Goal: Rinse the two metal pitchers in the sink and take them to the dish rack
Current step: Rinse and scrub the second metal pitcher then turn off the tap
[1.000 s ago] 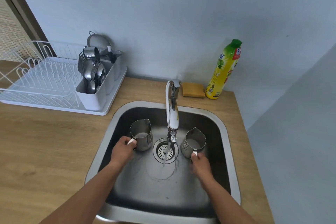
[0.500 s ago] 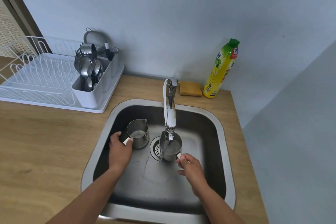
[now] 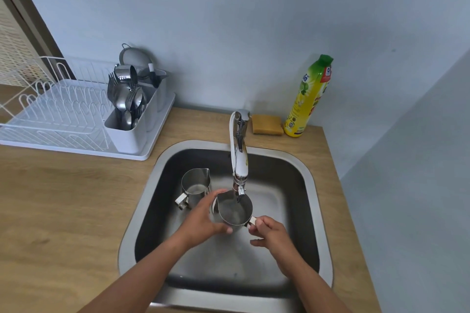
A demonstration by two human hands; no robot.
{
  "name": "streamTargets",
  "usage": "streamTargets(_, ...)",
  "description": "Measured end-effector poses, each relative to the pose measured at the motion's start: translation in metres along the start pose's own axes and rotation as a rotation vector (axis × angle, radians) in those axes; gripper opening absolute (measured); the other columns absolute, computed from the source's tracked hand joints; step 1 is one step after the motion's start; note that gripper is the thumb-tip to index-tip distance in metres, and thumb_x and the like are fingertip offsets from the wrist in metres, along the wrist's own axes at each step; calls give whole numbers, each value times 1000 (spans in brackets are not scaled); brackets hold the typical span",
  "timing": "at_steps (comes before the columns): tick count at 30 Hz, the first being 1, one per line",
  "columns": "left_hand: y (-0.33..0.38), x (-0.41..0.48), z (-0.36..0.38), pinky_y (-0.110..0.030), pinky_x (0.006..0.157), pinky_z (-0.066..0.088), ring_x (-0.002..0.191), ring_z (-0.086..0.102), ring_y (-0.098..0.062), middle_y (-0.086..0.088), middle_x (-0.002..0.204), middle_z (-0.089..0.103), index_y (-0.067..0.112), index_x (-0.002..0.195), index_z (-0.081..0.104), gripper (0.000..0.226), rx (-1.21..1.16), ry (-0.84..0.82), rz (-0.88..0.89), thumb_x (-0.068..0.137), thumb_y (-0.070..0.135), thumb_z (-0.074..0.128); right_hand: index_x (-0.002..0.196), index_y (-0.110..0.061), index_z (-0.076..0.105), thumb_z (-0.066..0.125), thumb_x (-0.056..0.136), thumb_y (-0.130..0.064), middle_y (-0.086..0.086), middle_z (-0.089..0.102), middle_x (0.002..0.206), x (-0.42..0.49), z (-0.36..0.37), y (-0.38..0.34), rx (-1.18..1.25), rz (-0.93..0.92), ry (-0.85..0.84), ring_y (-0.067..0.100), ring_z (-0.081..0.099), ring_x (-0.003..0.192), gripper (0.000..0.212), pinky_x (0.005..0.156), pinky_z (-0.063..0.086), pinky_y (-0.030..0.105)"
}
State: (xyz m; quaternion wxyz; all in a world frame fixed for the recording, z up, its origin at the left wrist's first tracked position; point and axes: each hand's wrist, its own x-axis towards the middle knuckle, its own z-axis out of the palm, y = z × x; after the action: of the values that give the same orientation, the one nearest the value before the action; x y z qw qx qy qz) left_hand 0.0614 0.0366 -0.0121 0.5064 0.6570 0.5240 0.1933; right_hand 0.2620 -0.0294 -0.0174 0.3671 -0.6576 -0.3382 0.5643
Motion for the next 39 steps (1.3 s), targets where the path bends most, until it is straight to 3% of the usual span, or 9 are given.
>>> streamTargets(2, 5, 4, 1, -13, 94, 39, 104, 44, 21, 34, 116, 51, 45, 127, 46, 83, -6, 11, 1, 62, 16, 90, 78, -15, 63, 49, 101, -17, 7, 68, 89, 2, -3, 1, 19, 5, -5, 24, 66, 93, 27, 78, 57, 38)
streamTargets(7, 14, 9, -9, -35, 101, 49, 107, 60, -1, 22, 113, 65, 43, 125, 51, 82, 28, 40, 14, 53, 40, 90, 85, -13, 62, 51, 100, -20, 12, 73, 102, 6, -1, -9, 26, -2, 4, 29, 72, 89, 20, 68, 59, 37)
streamTargets(11, 19, 3, -15, -33, 93, 53, 107, 61, -8, 19, 113, 62, 41, 128, 50, 81, 134, 147, 23, 57, 54, 86, 102, -9, 62, 47, 102, -26, 18, 71, 102, 10, 8, -18, 19, 7, 7, 31, 73, 83, 22, 62, 58, 36)
streamTargets(16, 21, -5, -20, -29, 85, 54, 97, 59, -3, 22, 107, 58, 38, 122, 52, 79, 234, 219, -18, 55, 74, 75, 106, -13, 59, 43, 103, -31, 16, 74, 86, 11, 18, -24, -38, 23, -32, 28, 71, 68, 25, 50, 51, 30)
streamTargets(22, 9, -15, -21, -32, 81, 57, 88, 65, -5, 17, 96, 67, 33, 106, 57, 81, 178, 156, -173, 48, 90, 63, 102, -16, 62, 44, 100, -38, 7, 65, 67, 3, 16, -32, -212, 52, -28, 22, 65, 53, 28, 41, 41, 24)
streamTargets(25, 1, -18, -13, -37, 72, 61, 83, 72, -15, 2, 93, 74, 24, 102, 63, 73, -60, 68, -264, 54, 76, 76, 97, -24, 64, 48, 96, -45, 3, 64, 60, 0, 8, -35, -334, 30, 23, 19, 62, 47, 26, 41, 41, 24)
streamTargets(28, -4, -22, -4, -39, 73, 62, 83, 74, -19, -8, 95, 78, 16, 108, 68, 67, -287, -79, -312, 60, 59, 82, 92, -32, 64, 51, 92, -53, 1, 66, 60, -6, -3, -40, -474, -2, 59, 14, 60, 45, 25, 44, 46, 25)
streamTargets(33, -7, -15, 12, -40, 83, 61, 98, 73, -21, -7, 110, 75, 10, 119, 62, 61, -473, -200, -336, 66, 31, 85, 95, -38, 64, 48, 91, -57, -9, 66, 69, -17, -17, -48, -720, -113, 137, 9, 64, 62, 25, 58, 54, 27)
streamTargets(39, 2, 5, 22, -37, 86, 57, 94, 70, -14, 2, 107, 74, 17, 120, 58, 73, -539, -272, -284, 53, 19, 88, 101, -39, 65, 48, 94, -53, -12, 70, 90, -29, -27, -52, -815, -227, 223, 7, 64, 80, 23, 69, 49, 25)
